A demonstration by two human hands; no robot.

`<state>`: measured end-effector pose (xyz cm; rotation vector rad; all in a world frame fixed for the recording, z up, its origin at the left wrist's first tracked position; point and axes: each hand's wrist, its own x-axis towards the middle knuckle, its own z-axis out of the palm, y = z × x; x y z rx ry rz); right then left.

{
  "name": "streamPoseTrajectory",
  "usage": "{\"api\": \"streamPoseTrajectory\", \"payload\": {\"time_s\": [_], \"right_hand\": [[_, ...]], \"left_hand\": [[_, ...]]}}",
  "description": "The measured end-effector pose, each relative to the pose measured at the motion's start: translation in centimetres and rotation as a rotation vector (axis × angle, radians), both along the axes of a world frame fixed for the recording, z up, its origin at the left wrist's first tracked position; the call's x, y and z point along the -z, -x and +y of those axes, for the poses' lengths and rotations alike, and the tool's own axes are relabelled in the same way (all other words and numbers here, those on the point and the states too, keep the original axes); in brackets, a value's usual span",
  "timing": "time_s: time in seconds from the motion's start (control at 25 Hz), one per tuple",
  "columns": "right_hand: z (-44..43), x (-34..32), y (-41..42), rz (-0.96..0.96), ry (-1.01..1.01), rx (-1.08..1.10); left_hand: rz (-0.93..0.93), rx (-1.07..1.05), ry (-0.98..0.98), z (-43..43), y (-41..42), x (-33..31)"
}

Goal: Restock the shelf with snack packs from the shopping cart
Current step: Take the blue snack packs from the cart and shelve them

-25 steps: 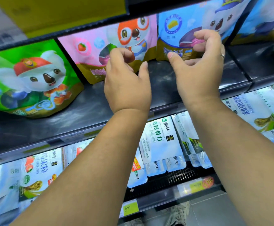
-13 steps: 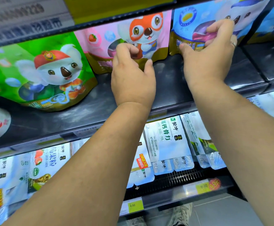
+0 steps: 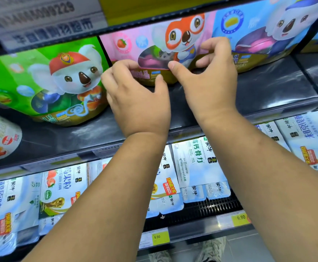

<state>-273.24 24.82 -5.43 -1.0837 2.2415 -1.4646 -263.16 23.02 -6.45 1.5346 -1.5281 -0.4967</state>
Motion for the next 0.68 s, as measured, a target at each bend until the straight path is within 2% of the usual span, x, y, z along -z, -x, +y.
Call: {"api": "streamPoseTrajectory", "payload": {"time_s": [0.12,0.32,0.4,0.48,0.56,0.68], "right_hand": [[-0.7,-0.3,0.1,0.004,-0.096,0.017],[-1.7,0.3,-0.2,0.041,-0.156,-0.007],[-1.0,0.4,0.0,0.019,-0.12,0.003],[0.2,0.6,0.7,0.004,-0.008,0.086],[1.3,0.6,1.8,0.066,0.067,0.233],[2.1,0.9,4.9,0.089,0.078,0.364]], "left_hand": [[-0.034,0.018,-0.095,-0.4,0.5,-0.3],[-0.054,0.016,-0.092,-1.6,0.4,0.0],[-0.045,0.022,-0.079,-1.4,0.6,0.1],[-0.039,0.013,-0.086,-1.1,0.9,0.1],[-0.011,-0.012,-0.102,-0.8,1.5,0.0],[0.041,-0.067,-0.105,-0.7,2.6,-0.2]]}}
